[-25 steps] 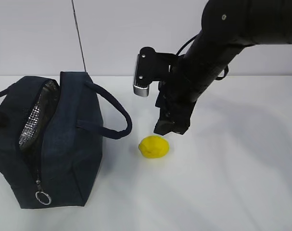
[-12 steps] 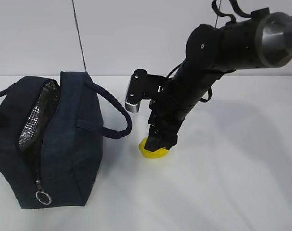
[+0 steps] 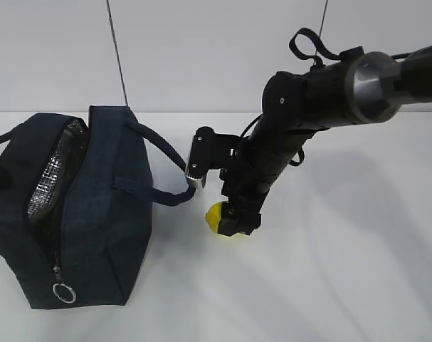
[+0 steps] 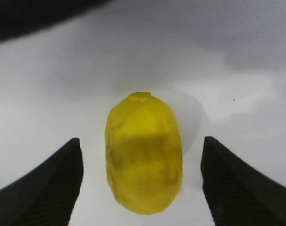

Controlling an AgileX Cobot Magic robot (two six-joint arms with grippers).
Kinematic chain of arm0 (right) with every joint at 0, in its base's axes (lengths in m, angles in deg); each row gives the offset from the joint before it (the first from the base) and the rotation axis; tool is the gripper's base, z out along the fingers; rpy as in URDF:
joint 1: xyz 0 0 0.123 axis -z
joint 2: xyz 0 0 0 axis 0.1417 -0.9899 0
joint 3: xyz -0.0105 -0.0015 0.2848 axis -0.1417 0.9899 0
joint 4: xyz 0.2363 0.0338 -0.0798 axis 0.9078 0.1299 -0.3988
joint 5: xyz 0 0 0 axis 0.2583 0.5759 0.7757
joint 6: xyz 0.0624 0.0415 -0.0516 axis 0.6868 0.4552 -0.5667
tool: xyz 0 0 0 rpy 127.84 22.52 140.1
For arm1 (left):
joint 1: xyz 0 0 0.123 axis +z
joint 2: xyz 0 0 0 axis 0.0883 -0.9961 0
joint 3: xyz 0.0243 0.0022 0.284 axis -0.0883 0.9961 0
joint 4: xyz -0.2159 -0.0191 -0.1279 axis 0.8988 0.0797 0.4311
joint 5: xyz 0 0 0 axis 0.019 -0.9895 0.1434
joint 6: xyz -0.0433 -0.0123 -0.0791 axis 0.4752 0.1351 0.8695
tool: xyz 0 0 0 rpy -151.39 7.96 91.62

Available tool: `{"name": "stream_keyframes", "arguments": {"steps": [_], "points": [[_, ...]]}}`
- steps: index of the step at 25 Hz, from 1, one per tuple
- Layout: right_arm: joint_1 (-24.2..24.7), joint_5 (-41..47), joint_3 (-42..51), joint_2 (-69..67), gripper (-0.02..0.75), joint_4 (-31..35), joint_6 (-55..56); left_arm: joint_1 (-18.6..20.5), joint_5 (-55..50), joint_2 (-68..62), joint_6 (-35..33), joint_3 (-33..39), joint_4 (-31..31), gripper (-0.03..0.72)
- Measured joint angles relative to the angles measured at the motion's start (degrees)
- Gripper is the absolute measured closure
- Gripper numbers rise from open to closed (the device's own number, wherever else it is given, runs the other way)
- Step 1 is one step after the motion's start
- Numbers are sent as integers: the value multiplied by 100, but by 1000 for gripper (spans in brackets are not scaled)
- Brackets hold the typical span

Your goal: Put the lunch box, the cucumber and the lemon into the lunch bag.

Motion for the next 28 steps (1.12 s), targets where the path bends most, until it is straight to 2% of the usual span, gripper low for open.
{"name": "stream_keyframes", "arguments": {"steps": [19, 28], "points": [[0, -222, -22, -224, 169, -143, -3, 0, 0, 0, 0, 0, -10, 673], [0, -202, -22, -224, 169, 39, -3, 0, 0, 0, -13, 0, -10, 673]]}}
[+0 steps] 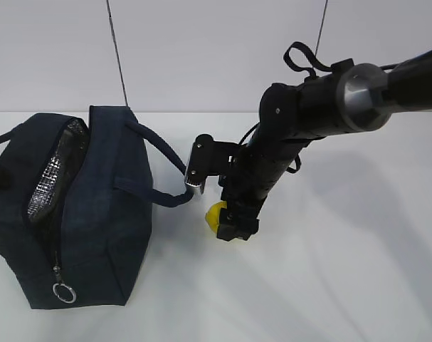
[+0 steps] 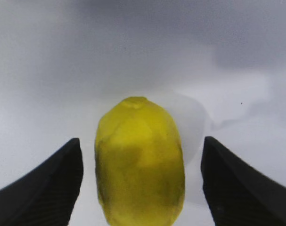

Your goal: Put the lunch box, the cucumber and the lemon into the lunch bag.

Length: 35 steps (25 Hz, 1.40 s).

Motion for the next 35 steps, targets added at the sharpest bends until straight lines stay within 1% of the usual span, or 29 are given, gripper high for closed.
{"name": "stream_keyframes", "arguments": {"steps": [11, 14, 17, 20, 28, 35], "points": [[0, 45, 0, 0, 175, 24, 0, 0, 0, 0, -5, 0, 0, 673], [0, 45, 0, 0, 227, 24, 0, 0, 0, 0, -5, 0, 0, 673], [0, 99, 0, 0, 301, 24, 0, 0, 0, 0, -5, 0, 0, 673], [0, 201, 0, 0, 341, 34, 0, 0, 0, 0, -5, 0, 0, 673], [0, 236, 0, 0, 354, 110, 0, 0, 0, 0, -5, 0, 0, 673], [0, 331, 0, 0, 357, 383, 0, 0, 0, 0, -5, 0, 0, 673]]}}
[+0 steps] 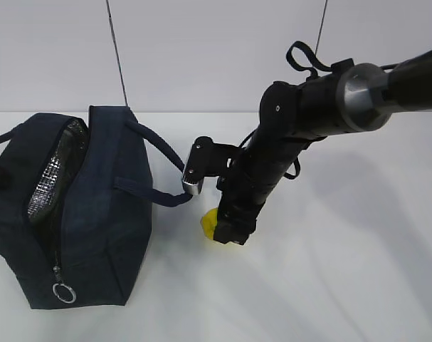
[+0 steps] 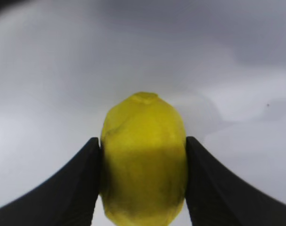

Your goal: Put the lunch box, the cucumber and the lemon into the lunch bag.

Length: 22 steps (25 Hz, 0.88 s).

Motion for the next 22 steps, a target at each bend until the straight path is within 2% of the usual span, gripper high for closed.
{"name": "stream_keyframes", "arguments": {"steps": [10, 22], "points": [[0, 833, -67, 0, 358, 91, 278, 0, 0, 0, 0, 0, 0, 673], [0, 2687, -1164, 0, 358, -655, 1900, 0, 0, 0, 0, 0, -83, 673]]}}
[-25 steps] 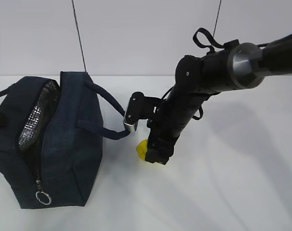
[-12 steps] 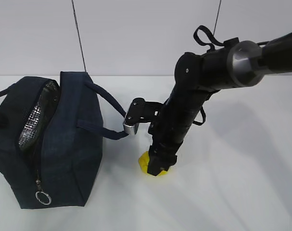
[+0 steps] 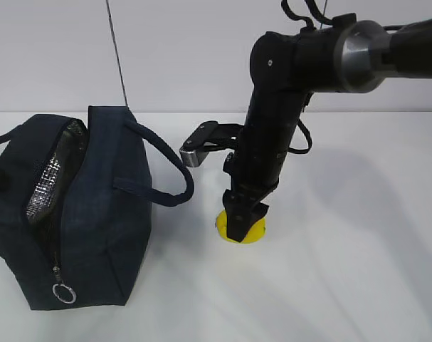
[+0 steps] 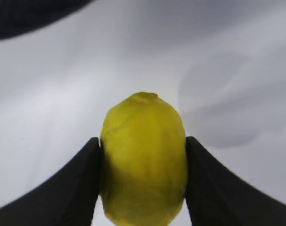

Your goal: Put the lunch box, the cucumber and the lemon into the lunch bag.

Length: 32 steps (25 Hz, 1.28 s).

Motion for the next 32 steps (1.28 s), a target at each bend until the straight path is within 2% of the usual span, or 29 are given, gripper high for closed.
{"name": "stream_keyframes", "arguments": {"steps": [8, 14, 17, 20, 25, 28, 32], "points": [[0, 100, -161, 163, 363, -198, 1140, 0, 0, 0, 35, 0, -210, 673], [0, 126, -161, 789, 390, -206, 2027, 0, 0, 0, 65, -2, -259, 673], [0, 151, -161, 1102, 391, 26, 2316, 0, 0, 0, 74, -2, -259, 673], [0, 173, -161, 1324, 392, 802, 2380, 0, 0, 0, 78, -2, -259, 673], [-9, 173, -161, 1426, 393, 3036, 2135, 0, 0, 0, 78, -2, -234, 673], [-106, 113, -161, 1426, 393, 4096, 1786, 0, -7, 0, 78, -2, -224, 673], [-278, -672, -161, 1426, 393, 4738, 1556, 0, -7, 0, 78, -2, -224, 673]]}}
